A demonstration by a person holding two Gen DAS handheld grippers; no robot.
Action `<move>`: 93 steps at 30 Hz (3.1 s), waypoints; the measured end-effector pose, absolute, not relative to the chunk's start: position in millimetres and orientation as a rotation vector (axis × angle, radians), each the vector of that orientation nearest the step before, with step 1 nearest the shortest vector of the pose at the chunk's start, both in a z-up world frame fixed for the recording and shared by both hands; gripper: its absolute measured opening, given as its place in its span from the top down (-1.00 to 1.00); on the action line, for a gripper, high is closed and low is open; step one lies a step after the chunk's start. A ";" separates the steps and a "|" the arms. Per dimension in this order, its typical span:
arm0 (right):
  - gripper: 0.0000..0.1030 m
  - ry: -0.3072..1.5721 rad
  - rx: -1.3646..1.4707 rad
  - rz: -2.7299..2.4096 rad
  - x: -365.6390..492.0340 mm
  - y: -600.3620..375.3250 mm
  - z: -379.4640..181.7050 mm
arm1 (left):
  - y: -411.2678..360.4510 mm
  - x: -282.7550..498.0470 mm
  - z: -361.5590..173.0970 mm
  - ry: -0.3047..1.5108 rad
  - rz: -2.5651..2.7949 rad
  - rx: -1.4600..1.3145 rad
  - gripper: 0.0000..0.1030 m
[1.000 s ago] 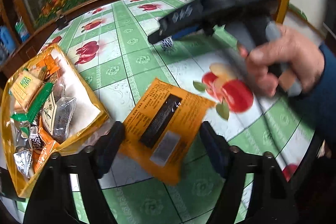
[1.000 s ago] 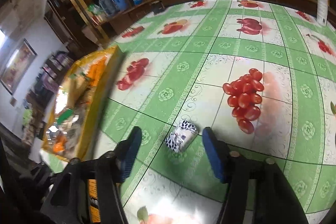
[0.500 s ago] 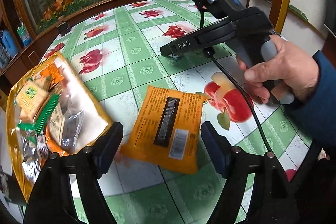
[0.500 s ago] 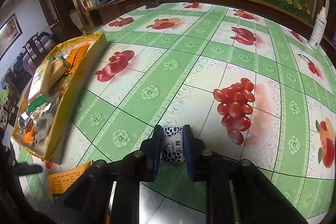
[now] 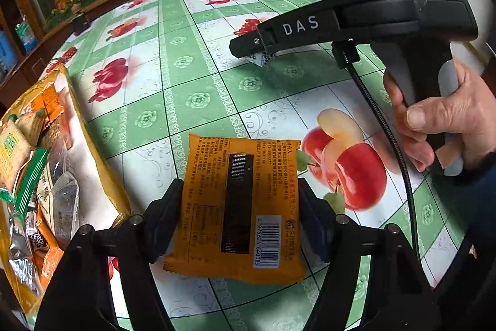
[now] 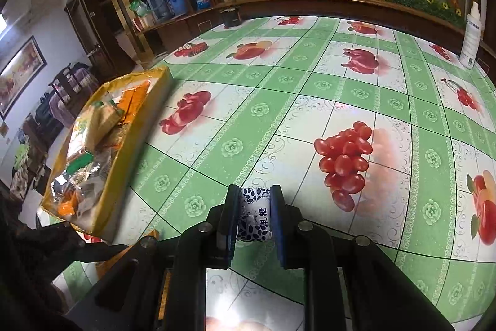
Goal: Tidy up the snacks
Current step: 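Carry the white candy over the tray with right tool while left tool carries the orange bag, then lower and release the white candy with right tool while left tool releases the orange bag into the tray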
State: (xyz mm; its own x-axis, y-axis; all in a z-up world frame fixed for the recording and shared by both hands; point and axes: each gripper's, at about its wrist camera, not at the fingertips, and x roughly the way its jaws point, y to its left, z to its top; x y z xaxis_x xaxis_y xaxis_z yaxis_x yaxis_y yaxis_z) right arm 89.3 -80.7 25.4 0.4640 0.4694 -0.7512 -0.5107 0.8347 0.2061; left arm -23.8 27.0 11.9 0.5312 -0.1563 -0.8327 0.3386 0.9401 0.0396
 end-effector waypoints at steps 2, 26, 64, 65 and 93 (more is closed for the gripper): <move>0.61 0.907 -0.045 0.606 89.7 -81.3 26.0 | 27.9 -25.5 12.1 0.963 -0.290 0.190 -0.35; 0.62 0.857 0.176 0.818 71.8 -68.3 50.4 | 112.6 -52.3 61.0 0.779 -0.177 -0.083 -0.35; 0.56 0.810 -0.074 0.974 9.6 86.9 21.9 | 204.9 -56.9 44.6 0.593 0.342 -0.069 -0.34; 0.56 0.808 -0.074 0.973 9.4 86.3 21.8 | 204.3 -58.0 45.4 0.582 0.350 -0.062 -0.34; 0.47 0.789 -0.127 0.964 -1.8 93.1 25.3 | 199.5 -80.3 62.7 0.354 0.447 -0.061 -0.35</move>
